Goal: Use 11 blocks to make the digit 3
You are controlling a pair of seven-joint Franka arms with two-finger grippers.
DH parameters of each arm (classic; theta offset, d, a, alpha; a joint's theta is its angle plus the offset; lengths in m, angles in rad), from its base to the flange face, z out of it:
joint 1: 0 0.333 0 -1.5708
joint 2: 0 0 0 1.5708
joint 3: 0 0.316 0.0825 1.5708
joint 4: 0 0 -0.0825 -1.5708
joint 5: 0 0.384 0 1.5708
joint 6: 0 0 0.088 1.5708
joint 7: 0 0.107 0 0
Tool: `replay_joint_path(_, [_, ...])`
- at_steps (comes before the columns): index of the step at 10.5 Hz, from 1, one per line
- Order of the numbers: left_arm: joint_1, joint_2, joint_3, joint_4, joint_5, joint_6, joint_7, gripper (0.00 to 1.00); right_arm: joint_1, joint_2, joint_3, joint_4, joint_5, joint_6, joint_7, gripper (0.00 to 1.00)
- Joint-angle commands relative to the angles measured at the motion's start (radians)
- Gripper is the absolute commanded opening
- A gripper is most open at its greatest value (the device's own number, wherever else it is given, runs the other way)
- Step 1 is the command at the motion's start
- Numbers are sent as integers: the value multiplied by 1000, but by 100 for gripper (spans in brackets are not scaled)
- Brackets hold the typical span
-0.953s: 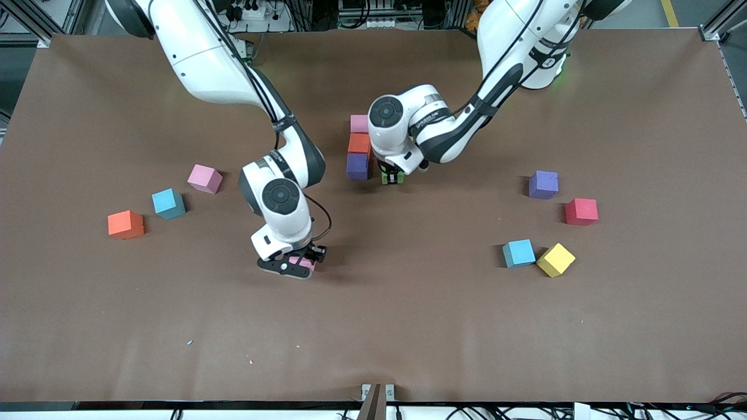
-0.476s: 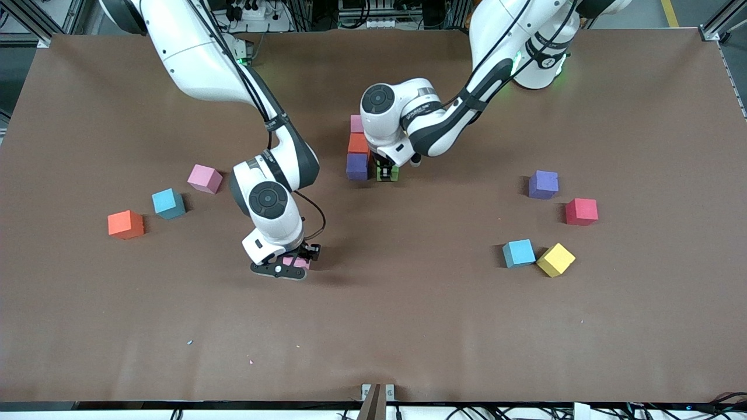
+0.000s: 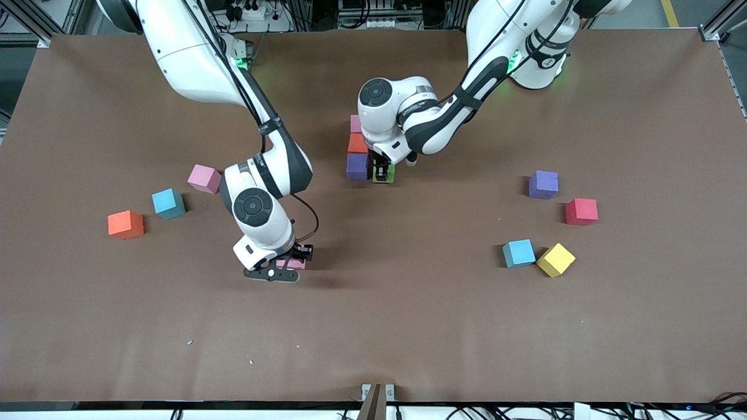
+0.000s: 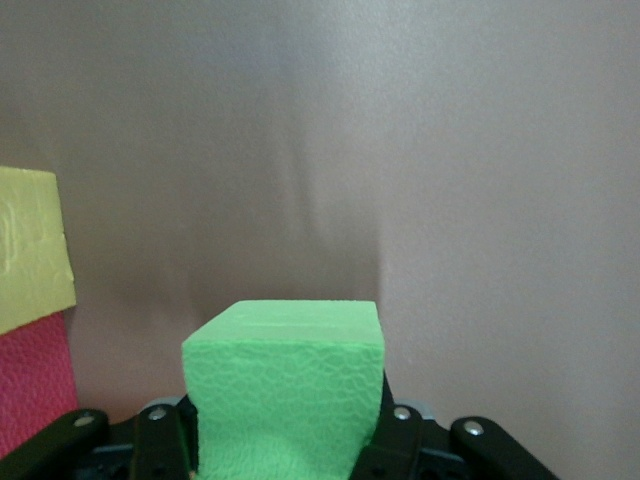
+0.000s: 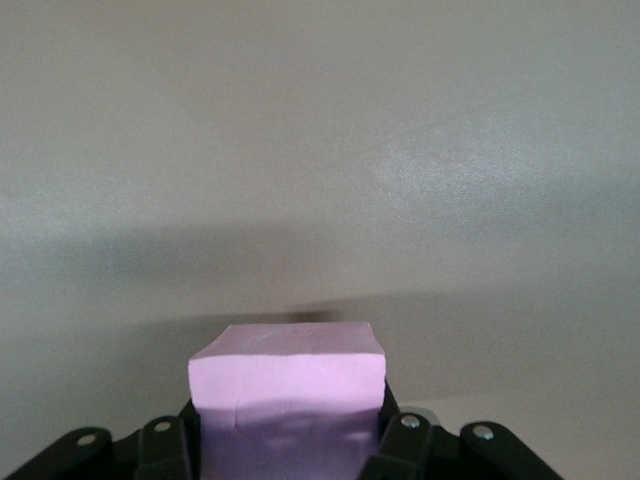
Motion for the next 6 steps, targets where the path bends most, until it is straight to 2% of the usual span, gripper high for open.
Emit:
replay_joint_path(1, [-11, -5, -1, -12, 63, 34, -216, 25, -5, -18, 3, -11, 18, -12, -25, 0])
replay_joint_path(6, [-1, 23, -1, -6, 60, 39, -232, 25, -4, -16, 4, -11, 19, -18, -24, 0])
